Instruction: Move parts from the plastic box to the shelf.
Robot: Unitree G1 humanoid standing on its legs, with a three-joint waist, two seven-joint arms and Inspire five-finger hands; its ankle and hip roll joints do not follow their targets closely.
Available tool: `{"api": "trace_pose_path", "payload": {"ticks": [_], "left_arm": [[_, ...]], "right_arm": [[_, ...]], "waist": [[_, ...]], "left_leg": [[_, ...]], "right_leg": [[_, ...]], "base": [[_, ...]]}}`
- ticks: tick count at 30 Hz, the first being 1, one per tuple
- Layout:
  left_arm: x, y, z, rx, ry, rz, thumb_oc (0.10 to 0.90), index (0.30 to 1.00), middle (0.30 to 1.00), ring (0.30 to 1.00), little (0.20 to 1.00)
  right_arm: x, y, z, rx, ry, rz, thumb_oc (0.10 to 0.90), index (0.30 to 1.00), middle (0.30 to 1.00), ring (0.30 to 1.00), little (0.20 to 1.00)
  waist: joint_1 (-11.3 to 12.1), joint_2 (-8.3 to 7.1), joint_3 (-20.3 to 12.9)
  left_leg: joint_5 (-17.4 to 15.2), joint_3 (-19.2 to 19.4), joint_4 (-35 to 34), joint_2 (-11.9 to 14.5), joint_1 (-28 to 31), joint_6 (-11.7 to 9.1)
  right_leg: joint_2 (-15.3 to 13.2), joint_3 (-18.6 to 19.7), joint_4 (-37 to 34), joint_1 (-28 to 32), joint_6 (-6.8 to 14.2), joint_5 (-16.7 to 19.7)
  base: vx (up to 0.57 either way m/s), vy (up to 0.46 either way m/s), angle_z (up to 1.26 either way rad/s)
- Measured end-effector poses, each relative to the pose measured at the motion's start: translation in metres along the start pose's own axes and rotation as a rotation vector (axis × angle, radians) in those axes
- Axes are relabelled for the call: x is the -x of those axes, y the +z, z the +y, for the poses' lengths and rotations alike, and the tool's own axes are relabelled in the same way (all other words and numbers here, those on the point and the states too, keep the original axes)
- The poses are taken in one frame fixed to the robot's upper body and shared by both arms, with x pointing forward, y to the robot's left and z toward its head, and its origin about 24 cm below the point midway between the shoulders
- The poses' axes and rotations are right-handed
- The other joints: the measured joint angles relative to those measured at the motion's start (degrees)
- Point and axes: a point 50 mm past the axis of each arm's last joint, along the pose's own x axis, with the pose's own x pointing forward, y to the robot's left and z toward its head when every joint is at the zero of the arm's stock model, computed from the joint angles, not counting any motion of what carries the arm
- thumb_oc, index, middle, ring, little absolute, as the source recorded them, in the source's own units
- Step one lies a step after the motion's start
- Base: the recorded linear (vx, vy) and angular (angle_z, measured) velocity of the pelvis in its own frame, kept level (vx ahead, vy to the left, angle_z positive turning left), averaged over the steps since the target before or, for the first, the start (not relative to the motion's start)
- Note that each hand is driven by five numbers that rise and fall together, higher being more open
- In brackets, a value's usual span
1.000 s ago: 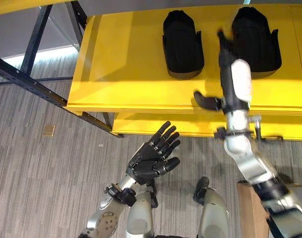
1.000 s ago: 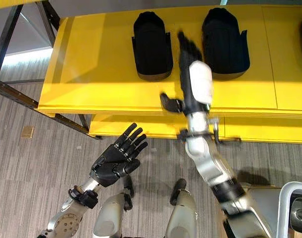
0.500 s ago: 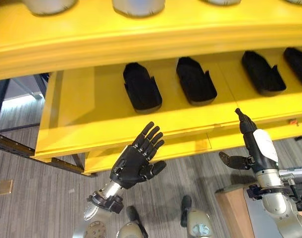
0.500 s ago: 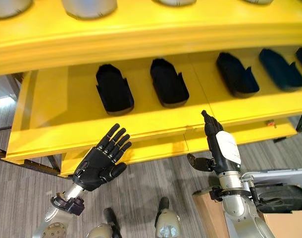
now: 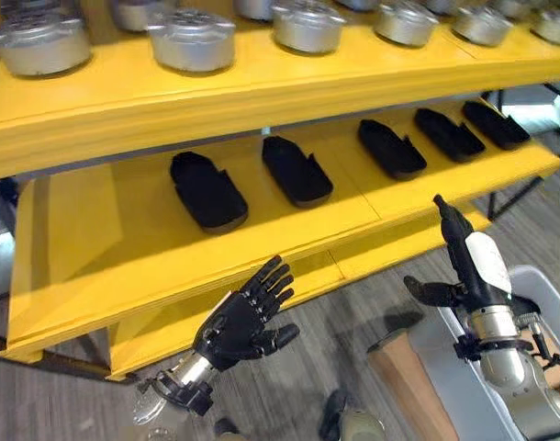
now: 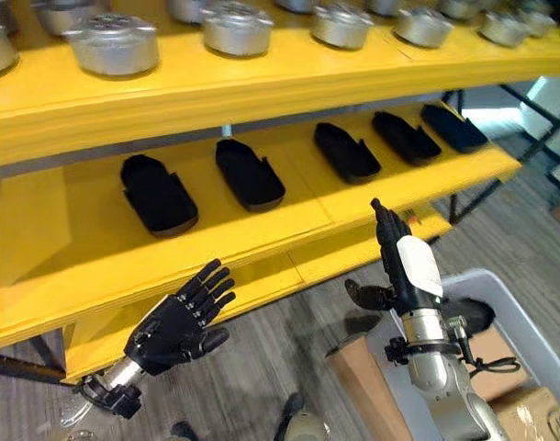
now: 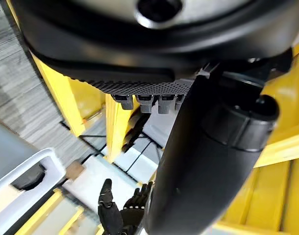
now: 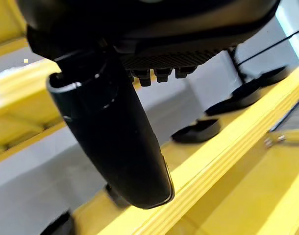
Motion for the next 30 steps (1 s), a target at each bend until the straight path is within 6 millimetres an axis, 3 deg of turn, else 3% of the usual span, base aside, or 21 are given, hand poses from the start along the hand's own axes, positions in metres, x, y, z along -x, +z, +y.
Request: {"api": "trace_pose_path", "payload": {"ticks": [1, 2, 4, 5, 7, 12, 18, 22, 30], "left_arm": [[-0.001, -0.002, 0.0, 0.007, 0.004, -0.003, 0.9, 1.0, 1.0, 1.0, 1.0], [-0.001, -0.002, 0.001, 0.022, 0.023, -0.036, 0.9, 1.0, 1.0, 1.0, 1.0], [0.004, 0.002, 0.003, 0.048, 0.062, -0.091, 0.9, 1.0, 1.0, 1.0, 1.0], [0.006, 0.005, 0.008, 0.034, 0.096, -0.11, 0.9, 1.0, 1.0, 1.0, 1.0], [0.007, 0.003, 0.011, 0.05, 0.144, -0.124, 0.9, 1.0, 1.0, 1.0, 1.0], [0.001, 0.0, 0.008, 0.065, 0.13, -0.122, 0.9, 1.0, 1.0, 1.0, 1.0], [-0.008, 0.003, 0.007, 0.062, 0.101, -0.122, 0.9, 1.0, 1.0, 1.0, 1.0], [-0.02, 0.003, 0.002, 0.065, 0.067, -0.118, 0.9, 1.0, 1.0, 1.0, 1.0], [-0.052, -0.001, -0.016, 0.014, 0.004, -0.097, 0.9, 1.0, 1.0, 1.0, 1.0]], "right_arm": [[-0.001, 0.0, -0.001, 0.009, -0.002, -0.001, 0.9, 1.0, 1.0, 1.0, 1.0], [0.001, -0.003, -0.001, 0.044, 0.018, 0.004, 0.9, 1.0, 1.0, 1.0, 1.0], [0.004, -0.005, -0.001, 0.071, 0.043, 0.006, 0.9, 1.0, 1.0, 1.0, 1.0], [0.003, -0.005, -0.001, 0.084, 0.048, 0.0, 0.9, 1.0, 1.0, 1.0, 1.0], [0.001, -0.006, -0.003, 0.119, 0.056, -0.004, 0.9, 1.0, 1.0, 1.0, 1.0], [0.001, -0.024, -0.01, 0.225, 0.081, 0.048, 0.9, 1.0, 1.0, 1.0, 1.0], [-0.004, -0.029, -0.011, 0.279, 0.081, 0.056, 0.9, 1.0, 1.0, 1.0, 1.0], [-0.012, -0.024, -0.011, 0.284, 0.069, 0.022, 0.9, 1.0, 1.0, 1.0, 1.0], [-0.028, -0.003, 0.007, 0.288, 0.116, -0.134, 0.9, 1.0, 1.0, 1.0, 1.0]], "waist": [[-1.2, 0.63, 0.3], [-1.5, 1.28, 0.1], [-0.8, -0.54, -0.8], [-0.5, -1.62, -1.0], [-0.4, -0.5, -1.2], [-1.4, -0.3, -1.3], [-3.2, 0.56, -1.0], [-4.3, 0.94, -0.9], [-5.3, 1.92, -0.9]], "left_leg": [[0.7, 0.8, 0.4, 0.6, -0.2, 0.8], [0.8, 1.9, 0.2, 1.1, 0.8, 0.6], [1.0, 3.9, 1.8, 0.9, 1.4, -0.3], [1.2, 4.6, 2.7, 1.0, 1.4, -0.7], [1.9, 4.8, 2.5, 2.3, 1.2, -1.0], [4.6, 5.5, 0.8, 4.5, 2.3, -1.6], [4.9, 7.9, 0.6, 4.8, 3.1, -2.2], [5.4, 8.7, 0.7, 4.8, 3.3, -2.8], [6.5, 9.9, 1.3, 5.5, 5.5, -3.5]], "right_leg": [[-0.3, -1.2, 4.2, -0.8, -0.7, -3.9], [-1.8, -2.1, 14.2, -1.6, -4.2, -13.0], [-2.4, -3.7, 15.3, 1.8, -5.7, -18.8], [-1.1, -3.8, 10.1, 3.9, -6.6, -20.5], [1.4, -2.9, 7.5, 4.3, -7.6, -18.9], [4.8, -1.8, 5.6, 3.9, -8.9, -18.4], [4.6, 0.1, 8.0, 1.3, -9.8, -19.7], [4.5, 0.9, 10.0, -0.1, -10.3, -20.5], [4.9, 3.1, 13.2, -2.3, -11.5, -22.3]], "base": [[-0.01, -0.324, -0.92], [0.02, -0.345, -0.44], [0.03, -0.348, -0.55], [0.02, -0.264, -0.36], [0.01, -0.247, -0.33], [0.01, -0.274, -0.28], [0.02, -0.162, -0.21], [0.02, -0.116, -0.13], [0.04, -0.147, -0.33]]}}
